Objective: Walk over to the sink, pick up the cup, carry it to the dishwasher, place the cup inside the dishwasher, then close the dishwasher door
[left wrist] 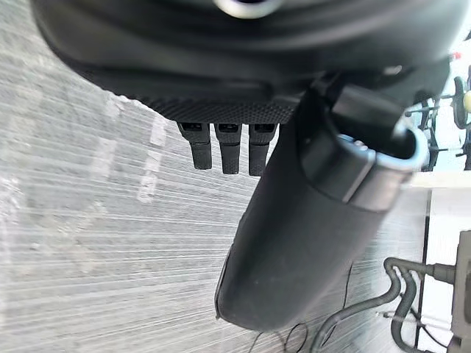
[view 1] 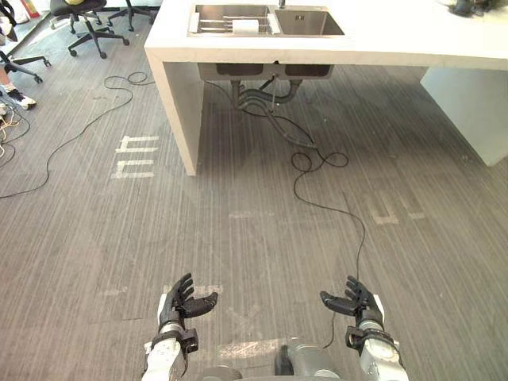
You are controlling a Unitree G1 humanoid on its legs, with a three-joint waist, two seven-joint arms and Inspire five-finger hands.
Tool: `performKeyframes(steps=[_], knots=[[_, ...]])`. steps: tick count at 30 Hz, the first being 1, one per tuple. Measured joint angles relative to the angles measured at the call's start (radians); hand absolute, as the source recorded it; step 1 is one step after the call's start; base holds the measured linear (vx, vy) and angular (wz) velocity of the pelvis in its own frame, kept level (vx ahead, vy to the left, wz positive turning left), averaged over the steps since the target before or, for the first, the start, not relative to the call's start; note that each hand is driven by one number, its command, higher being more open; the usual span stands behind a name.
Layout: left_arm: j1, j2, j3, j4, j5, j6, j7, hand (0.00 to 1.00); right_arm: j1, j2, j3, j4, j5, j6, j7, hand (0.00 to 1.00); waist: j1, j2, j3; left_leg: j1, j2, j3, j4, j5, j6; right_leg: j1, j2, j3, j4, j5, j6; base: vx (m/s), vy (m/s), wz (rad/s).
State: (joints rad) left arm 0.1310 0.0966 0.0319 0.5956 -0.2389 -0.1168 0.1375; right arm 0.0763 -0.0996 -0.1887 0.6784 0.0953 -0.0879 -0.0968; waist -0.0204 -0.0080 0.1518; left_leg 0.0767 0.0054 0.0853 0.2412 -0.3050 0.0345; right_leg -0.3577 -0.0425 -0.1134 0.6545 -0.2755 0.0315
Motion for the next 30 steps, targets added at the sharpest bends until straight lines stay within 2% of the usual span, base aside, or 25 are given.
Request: performKeyframes(steps=[2, 3, 4, 5, 7, 8, 9, 10, 11, 12, 14, 16, 17, 19, 20, 21, 22, 23, 24, 25, 26, 27, 28, 29, 30], knots=[[-0.022, 0.0, -0.004, 0.002, -0.014, -0.001, 0.01, 0.9, -0.011, -0.023, 0.004, 0.0, 0.0, 0.0, 0.001, 0.9, -0.001, 0.021, 0.013, 0.021, 0.037, -0.015, -0.017, -0.005, -0.027, -0.029, 0.028, -0.003, -0.132, 0.031, 0.007, 0.33, -0.099, 0.3], [-0.023, 0.009, -0.007, 0.004, -0.016, -0.001, 0.013, 0.9, -0.01, -0.03, 0.009, -0.003, 0.0, -0.001, 0.0, 0.9, -0.002, 0.012, 0.007, 0.043, 0.035, -0.019, -0.032, -0.016, -0.052, -0.024, 0.023, 0.004, -0.226, 0.195, -0.019, 0.4, -0.128, 0.22], [-0.027, 0.007, -0.009, 0.016, -0.016, -0.002, 0.014, 0.9, -0.009, -0.037, 0.008, 0.0, 0.0, -0.002, 0.0, 0.9, -0.005, 0.015, 0.008, 0.061, 0.041, -0.021, -0.036, -0.028, -0.068, -0.023, 0.022, -0.004, -0.203, 0.229, -0.044, 0.37, -0.13, 0.09], [-0.031, 0.002, -0.009, 0.027, -0.016, -0.002, 0.016, 0.9, -0.019, -0.047, 0.01, 0.003, -0.001, 0.004, 0.001, 0.9, -0.006, 0.036, 0.002, 0.069, 0.066, -0.019, -0.031, -0.029, -0.076, -0.02, 0.041, -0.015, -0.188, 0.201, -0.076, 0.44, -0.208, -0.06], [-0.039, -0.003, -0.011, 0.038, -0.015, -0.002, 0.015, 0.9, -0.032, -0.048, 0.011, 0.002, -0.001, 0.004, 0.002, 0.9, -0.013, 0.045, 0.0, 0.04, 0.092, -0.021, 0.051, -0.015, -0.098, 0.006, 0.066, -0.023, -0.203, 0.178, -0.097, 0.43, -0.229, -0.01], [-0.045, -0.013, -0.011, 0.045, -0.015, -0.001, 0.01, 0.9, -0.035, -0.049, 0.017, -0.002, 0.001, 0.004, 0.002, 0.9, -0.024, 0.046, 0.0, -0.019, 0.108, -0.029, 0.209, 0.007, -0.105, 0.061, 0.078, -0.037, -0.258, 0.178, -0.099, 0.38, -0.199, 0.29], [-0.044, -0.027, -0.011, 0.045, -0.015, -0.001, 0.006, 0.9, -0.015, -0.049, 0.027, -0.011, 0.001, 0.004, 0.001, 0.9, -0.025, 0.044, 0.002, -0.098, 0.135, -0.047, 0.426, 0.061, -0.095, 0.145, 0.09, -0.047, -0.322, 0.18, -0.103, 0.37, -0.196, 0.31], [-0.039, -0.034, -0.011, 0.041, -0.015, -0.002, 0.005, 0.9, -0.003, -0.049, 0.034, -0.017, 0.001, 0.004, 0.001, 0.9, -0.022, 0.045, 0.003, -0.131, 0.152, -0.047, 0.535, 0.062, -0.089, 0.189, 0.1, -0.05, -0.351, 0.181, -0.107, 0.35, -0.158, 0.13], [-0.026, -0.042, -0.011, 0.034, -0.016, -0.002, 0.0, 0.9, 0.012, -0.046, 0.042, -0.027, 0.003, 0.0, -0.001, 0.9, -0.017, 0.045, 0.004, -0.186, 0.19, -0.032, 0.702, 0.054, -0.076, 0.272, 0.115, -0.048, -0.401, 0.18, -0.118, 0.33, -0.122, -0.11], [-0.015, -0.044, -0.012, 0.033, -0.016, -0.002, -0.008, 0.9, 0.011, -0.041, 0.045, -0.028, 0.01, -0.007, -0.002, 0.9, -0.011, 0.042, 0.007, -0.233, 0.224, 0.003, 0.783, 0.043, -0.057, 0.333, 0.122, -0.032, -0.44, 0.179, -0.121, 0.31, -0.099, -0.23], [-0.006, -0.045, -0.02, 0.022, -0.016, -0.002, -0.01, 0.9, 0.014, -0.032, 0.038, -0.041, 0.034, -0.014, -0.012, 0.9, 0.004, 0.037, 0.01, -0.313, 0.232, 0.02, 0.784, 0.034, -0.051, 0.387, 0.119, -0.006, -0.485, 0.177, -0.122, 0.28, -0.007, -0.29], [-0.003, -0.045, -0.022, 0.0, -0.016, -0.001, -0.01, 0.9, 0.013, -0.03, 0.039, -0.04, 0.04, -0.013, -0.017, 0.9, 0.01, 0.036, 0.022, -0.377, 0.201, 0.022, 0.686, 0.03, -0.054, 0.434, 0.104, 0.004, -0.521, 0.177, -0.122, 0.29, 0.095, -0.13], [-0.004, -0.045, -0.024, -0.007, -0.016, -0.001, -0.01, 0.9, 0.013, -0.028, 0.036, -0.036, 0.04, -0.011, -0.019, 0.9, 0.014, 0.03, 0.031, -0.403, 0.163, 0.031, 0.569, 0.032, -0.058, 0.459, 0.081, 0.007, -0.541, 0.176, -0.122, 0.26, 0.143, -0.03], [-0.012, -0.05, -0.034, -0.011, -0.016, -0.001, -0.01, 0.9, 0.011, -0.024, 0.012, -0.033, 0.04, -0.012, -0.021, 0.9, 0.023, 0.027, 0.04, -0.411, 0.096, 0.048, 0.314, 0.07, -0.071, 0.48, 0.047, 0.017, -0.559, 0.163, -0.103, 0.24, 0.149, -0.04], [-0.013, -0.054, -0.04, -0.013, -0.016, -0.001, -0.01, 0.9, 0.01, -0.024, -0.003, -0.022, 0.039, -0.012, -0.021, 0.9, 0.027, 0.04, 0.035, -0.409, 0.074, 0.047, 0.188, 0.128, -0.071, 0.487, 0.041, 0.02, -0.563, 0.149, -0.081, 0.25, 0.175, -0.06], [-0.011, -0.062, -0.04, -0.014, -0.016, -0.001, -0.01, 0.9, 0.012, -0.029, -0.004, -0.011, 0.039, -0.01, -0.023, 0.9, 0.032, 0.066, 0.027, -0.4, 0.068, 0.039, 0.08, 0.196, -0.073, 0.497, 0.048, 0.028, -0.561, 0.126, -0.05, 0.35, 0.251, -0.18], [-0.004, -0.068, -0.04, -0.012, -0.016, -0.001, -0.006, 0.9, 0.01, -0.032, -0.002, 0.014, 0.039, -0.008, -0.025, 0.9, 0.034, 0.09, 0.02, -0.386, 0.072, 0.026, 0.042, 0.32, -0.009, 0.504, 0.058, 0.043, -0.529, 0.078, -0.018, 0.44, 0.308, -0.19], [-0.003, -0.056, -0.041, -0.013, -0.015, 0.0, -0.005, 0.9, 0.008, -0.013, 0.003, 0.031, 0.037, 0.004, -0.023, 0.9, 0.034, 0.05, 0.018, -0.374, 0.029, 0.048, 0.06, 0.281, 0.014, 0.497, 0.013, 0.05, -0.468, 0.024, -0.006, 0.38, 0.246, -0.15], [-0.004, -0.048, -0.041, -0.015, -0.015, 0.0, -0.005, 0.9, 0.012, -0.007, 0.003, 0.031, 0.037, 0.004, -0.022, 0.9, 0.035, 0.035, 0.015, -0.371, 0.007, 0.055, 0.063, 0.265, 0.03, 0.486, -0.011, 0.053, -0.43, -0.003, -0.002, 0.44, 0.261, -0.02], [-0.006, -0.052, -0.049, -0.015, -0.015, 0.0, -0.005, 0.9, 0.012, -0.005, 0.002, 0.035, 0.03, 0.004, -0.022, 0.9, 0.028, 0.022, 0.013, -0.35, -0.037, 0.074, 0.062, 0.231, 0.053, 0.434, -0.063, 0.078, -0.289, -0.046, 0.029, 0.3, 0.162, -0.01], [-0.004, -0.052, -0.059, -0.015, -0.015, 0.001, -0.004, 0.9, 0.012, -0.005, 0.002, 0.041, 0.028, 0.004, -0.021, 0.9, 0.027, 0.022, 0.013, -0.328, -0.052, 0.079, 0.05, 0.223, 0.058, 0.414, -0.077, 0.092, -0.218, -0.047, 0.041, 0.4, 0.225, -0.05], [0.0, -0.048, -0.066, -0.016, -0.015, 0.001, -0.005, 0.9, 0.014, -0.003, 0.004, 0.055, 0.025, 0.006, -0.019, 0.9, 0.029, 0.021, 0.014, -0.288, -0.067, 0.087, 0.032, 0.209, 0.066, 0.381, -0.093, 0.107, -0.11, -0.031, 0.075, 0.34, 0.167, -0.09], [0.004, -0.043, -0.078, -0.019, -0.015, 0.001, -0.004, 0.9, 0.016, 0.001, 0.007, 0.068, 0.017, 0.009, -0.016, 0.9, 0.028, 0.021, 0.014, -0.246, -0.076, 0.089, 0.019, 0.195, 0.068, 0.349, -0.105, 0.117, 0.009, 0.003, 0.135, 0.5, 0.212, -0.1], [0.008, -0.034, -0.085, -0.031, -0.016, 0.001, -0.004, 0.9, 0.021, 0.007, 0.019, 0.075, 0.016, 0.01, -0.012, 0.9, 0.026, 0.021, 0.014, -0.195, -0.081, 0.087, 0.011, 0.171, 0.071, 0.305, -0.115, 0.113, 0.158, 0.017, 0.162, 0.41, 0.136, -0.06], [0.011, -0.032, -0.087, -0.057, -0.016, 0.001, -0.004, 0.9, 0.027, 0.008, 0.038, 0.075, 0.014, 0.01, -0.009, 0.9, 0.02, 0.02, 0.013, -0.153, -0.084, 0.079, 0.006, 0.149, 0.073, 0.257, -0.123, 0.09, 0.266, -0.001, 0.129, 0.39, 0.09, 0.06]])
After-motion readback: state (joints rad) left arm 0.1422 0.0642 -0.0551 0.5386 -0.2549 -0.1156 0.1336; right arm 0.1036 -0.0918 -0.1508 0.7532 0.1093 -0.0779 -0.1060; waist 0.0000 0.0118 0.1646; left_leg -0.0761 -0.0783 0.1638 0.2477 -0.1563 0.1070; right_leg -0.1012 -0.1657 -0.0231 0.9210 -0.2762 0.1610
